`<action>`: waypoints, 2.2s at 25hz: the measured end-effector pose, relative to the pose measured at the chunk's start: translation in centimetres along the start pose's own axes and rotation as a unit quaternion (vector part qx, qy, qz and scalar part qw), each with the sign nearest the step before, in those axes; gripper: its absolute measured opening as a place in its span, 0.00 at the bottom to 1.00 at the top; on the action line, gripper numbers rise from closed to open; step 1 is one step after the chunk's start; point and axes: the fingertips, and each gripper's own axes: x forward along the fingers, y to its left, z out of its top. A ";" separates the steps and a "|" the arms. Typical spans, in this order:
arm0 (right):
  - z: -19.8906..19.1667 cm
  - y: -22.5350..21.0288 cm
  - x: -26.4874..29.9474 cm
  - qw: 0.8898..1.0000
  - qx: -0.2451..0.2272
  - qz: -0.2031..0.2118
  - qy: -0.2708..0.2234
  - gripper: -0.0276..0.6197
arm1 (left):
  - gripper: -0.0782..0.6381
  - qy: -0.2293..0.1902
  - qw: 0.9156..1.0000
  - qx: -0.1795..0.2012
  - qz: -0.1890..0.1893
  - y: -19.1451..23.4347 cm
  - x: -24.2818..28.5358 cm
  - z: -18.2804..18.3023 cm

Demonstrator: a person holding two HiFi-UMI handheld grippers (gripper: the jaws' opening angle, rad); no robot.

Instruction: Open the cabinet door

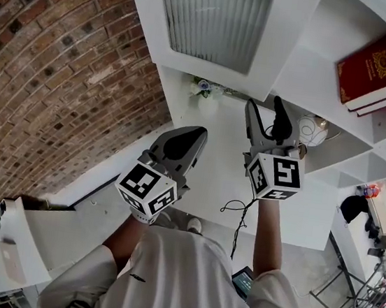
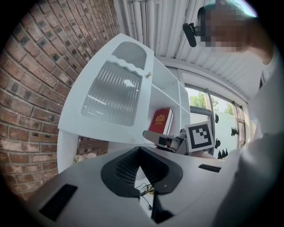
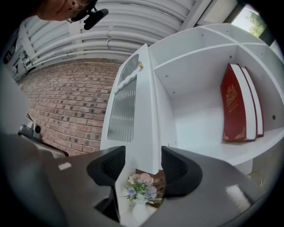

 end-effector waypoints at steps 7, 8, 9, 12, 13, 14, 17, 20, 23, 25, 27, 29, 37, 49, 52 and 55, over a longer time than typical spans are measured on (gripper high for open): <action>-0.6 -0.8 1.8 1.000 -0.001 0.006 0.008 0.45 | 0.12 0.006 1.000 -0.001 -0.001 0.2 0.4 -0.4; -0.7 -0.8 2.0 1.000 -0.002 0.007 0.009 0.45 | 0.12 0.008 1.000 -0.002 -0.001 0.2 0.3 -0.5; -0.7 -0.9 2.2 1.000 -0.002 0.008 0.009 0.46 | 0.12 0.009 1.000 -0.002 -0.001 0.2 0.3 -0.6; -0.5 -1.0 2.8 1.000 0.000 0.009 0.007 0.46 | 0.12 0.012 1.000 -0.002 0.000 0.2 0.2 -0.7; -0.4 -1.0 3.0 1.000 0.000 0.009 0.006 0.46 | 0.12 0.012 1.000 -0.002 0.001 0.3 0.1 -0.7; -0.3 -1.0 3.1 1.000 0.000 0.010 0.005 0.47 | 0.12 0.012 1.000 -0.003 0.002 0.3 0.0 -0.7; 0.1 -1.1 3.5 1.000 -0.001 0.012 0.002 0.48 | 0.12 0.012 1.000 -0.003 0.006 0.4 -0.3 -0.7; 0.0 -1.0 4.0 1.000 -0.004 0.014 0.007 0.49 | 0.12 0.013 1.000 -0.002 0.011 0.6 -0.7 -0.8; -0.1 -0.8 4.2 1.000 -0.004 0.008 0.011 0.49 | 0.12 0.012 1.000 -0.002 0.014 0.7 -1.1 -0.8; 0.0 -0.7 4.2 1.000 -0.001 0.000 0.010 0.49 | 0.12 0.011 1.000 -0.001 0.015 0.7 -1.4 -0.7; 0.0 -0.6 4.2 1.000 -0.002 -0.008 0.010 0.49 | 0.12 0.011 1.000 0.000 0.016 0.7 -1.6 -0.7; 0.0 -0.3 4.1 1.000 -0.002 -0.010 0.011 0.49 | 0.12 0.012 1.000 0.001 0.017 0.6 -1.8 -0.6; 0.1 0.8 3.4 1.000 -0.009 -0.007 0.008 0.50 | 0.12 0.010 1.000 0.003 0.017 0.2 -2.5 -0.5; 0.3 0.5 1.9 1.000 -0.001 -0.018 0.007 0.35 | 0.12 0.004 1.000 0.001 0.024 -0.6 -4.0 -0.5; 0.4 0.5 1.5 1.000 0.003 -0.021 0.004 0.30 | 0.12 0.004 1.000 0.000 0.024 -0.8 -4.3 -0.6; 0.5 0.7 1.1 1.000 0.004 -0.022 0.003 0.29 | 0.12 0.002 1.000 0.001 0.024 -1.2 -4.7 -0.5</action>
